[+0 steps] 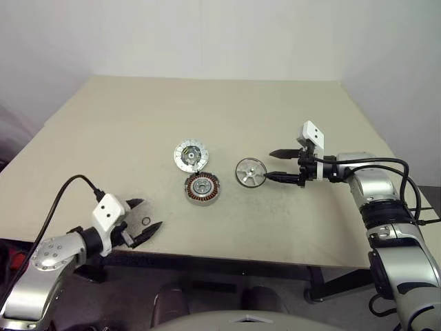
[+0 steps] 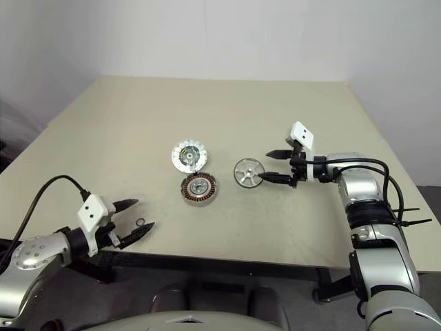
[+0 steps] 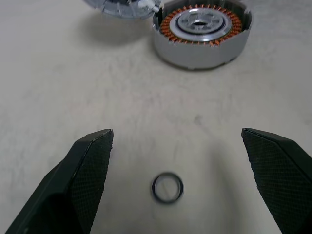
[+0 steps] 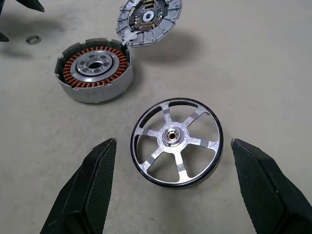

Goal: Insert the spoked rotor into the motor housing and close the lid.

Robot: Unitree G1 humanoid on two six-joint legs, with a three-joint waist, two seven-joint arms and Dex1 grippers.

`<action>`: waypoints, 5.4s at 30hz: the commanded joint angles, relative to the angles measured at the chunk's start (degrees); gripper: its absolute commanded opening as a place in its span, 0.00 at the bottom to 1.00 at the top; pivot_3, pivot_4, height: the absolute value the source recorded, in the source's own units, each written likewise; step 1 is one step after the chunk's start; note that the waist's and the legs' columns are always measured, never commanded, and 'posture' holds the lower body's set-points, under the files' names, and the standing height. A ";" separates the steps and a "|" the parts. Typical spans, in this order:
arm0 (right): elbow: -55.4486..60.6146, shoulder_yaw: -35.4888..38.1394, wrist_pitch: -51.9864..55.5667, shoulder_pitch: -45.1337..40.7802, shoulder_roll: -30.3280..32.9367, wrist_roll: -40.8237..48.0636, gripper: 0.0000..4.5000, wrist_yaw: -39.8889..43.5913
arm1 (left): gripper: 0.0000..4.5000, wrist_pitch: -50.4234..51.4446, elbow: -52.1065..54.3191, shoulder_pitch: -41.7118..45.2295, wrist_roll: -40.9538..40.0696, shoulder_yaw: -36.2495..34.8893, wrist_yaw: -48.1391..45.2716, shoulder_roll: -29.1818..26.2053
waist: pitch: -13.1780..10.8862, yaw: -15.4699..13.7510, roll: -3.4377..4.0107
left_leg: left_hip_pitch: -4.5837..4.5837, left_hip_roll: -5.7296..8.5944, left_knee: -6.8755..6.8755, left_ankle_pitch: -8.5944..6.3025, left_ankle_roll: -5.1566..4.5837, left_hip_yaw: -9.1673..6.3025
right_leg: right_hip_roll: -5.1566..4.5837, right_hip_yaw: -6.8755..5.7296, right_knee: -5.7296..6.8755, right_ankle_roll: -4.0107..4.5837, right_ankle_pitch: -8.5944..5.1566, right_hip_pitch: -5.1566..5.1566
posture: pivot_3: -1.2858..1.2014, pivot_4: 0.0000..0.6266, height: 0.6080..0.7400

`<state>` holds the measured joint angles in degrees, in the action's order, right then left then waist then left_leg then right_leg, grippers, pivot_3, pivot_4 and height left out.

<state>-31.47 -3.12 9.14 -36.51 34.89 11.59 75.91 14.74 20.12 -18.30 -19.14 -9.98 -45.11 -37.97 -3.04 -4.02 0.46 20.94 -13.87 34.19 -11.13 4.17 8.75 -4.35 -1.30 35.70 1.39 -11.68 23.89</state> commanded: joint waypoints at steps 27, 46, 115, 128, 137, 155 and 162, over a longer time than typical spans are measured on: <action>-2.59 0.06 -2.12 -5.52 -1.11 -0.90 0.94 1.02 | 0.99 -18.90 -15.38 -0.34 9.67 2.08 6.67 8.24 | 0.06 -0.09 0.11 | -0.43 0.00 0.00 0.00 0.00 0.00 | -0.01 0.00 0.04 -0.19 -0.11 -0.40 | 0.52 0.00 1.00; -2.83 -0.01 -1.89 -6.15 -1.08 -1.34 0.94 1.12 | 0.65 -12.68 -16.57 0.04 4.08 2.18 5.75 12.20 | 0.13 -0.56 0.26 | -0.87 0.11 -0.01 -0.02 -0.02 -0.01 | -0.08 0.02 -0.01 -0.39 -0.23 -0.88 | 0.52 0.00 1.00; -4.86 0.65 -5.06 -6.73 -3.67 -1.97 0.94 -3.85 | 0.16 7.25 -15.79 31.37 0.01 15.58 5.87 15.70 | 0.06 -0.07 0.09 | -0.54 0.06 -0.15 -0.06 -0.08 -0.03 | -0.05 -0.11 -0.16 0.09 -0.08 -0.56 | 0.52 0.00 1.00; -6.00 0.71 -6.02 -7.07 -4.01 -1.93 0.94 -3.85 | 0.16 6.52 -19.36 33.55 3.52 17.18 6.72 17.94 | 0.06 -0.07 0.10 | -0.54 0.07 -0.15 -0.05 -0.08 -0.04 | -0.06 -0.11 -0.15 0.09 -0.08 -0.56 | 0.52 0.00 1.00; -6.30 0.82 -6.44 -7.23 -4.11 -1.93 0.94 -3.95 | 0.32 6.31 -20.05 33.98 5.03 18.18 5.39 18.10 | 0.06 -0.08 0.10 | -0.53 0.07 -0.15 -0.05 -0.08 -0.04 | -0.06 -0.11 -0.16 0.09 -0.08 -0.56 | 0.52 0.00 1.00; -2.71 0.46 -5.22 -5.67 -5.67 -1.06 0.94 -4.04 | 0.71 15.30 -4.03 27.81 -9.93 5.44 5.55 15.70 | 0.04 -0.03 0.11 | -0.52 0.06 -0.18 -0.06 -0.08 -0.04 | -0.06 -0.13 -0.18 0.09 -0.08 -0.54 | 0.52 0.00 1.00; 11.99 -1.85 2.42 0.81 -9.65 -0.23 0.94 -7.88 | 0.71 14.75 -3.96 19.79 -9.80 -4.08 9.35 11.69 | 0.04 0.26 0.10 | -0.60 0.03 -0.35 -0.05 -0.07 -0.03 | 0.01 -0.11 -0.26 0.07 -0.09 -0.53 | 0.52 0.00 1.00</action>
<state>-23.93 -4.40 10.01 -35.60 25.86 10.24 69.40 30.58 15.34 2.03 -29.11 -11.25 -36.27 -25.14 -3.01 -3.76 0.56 20.34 -13.84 33.77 -11.17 4.11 8.72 -4.34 -1.41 35.41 1.45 -11.78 23.37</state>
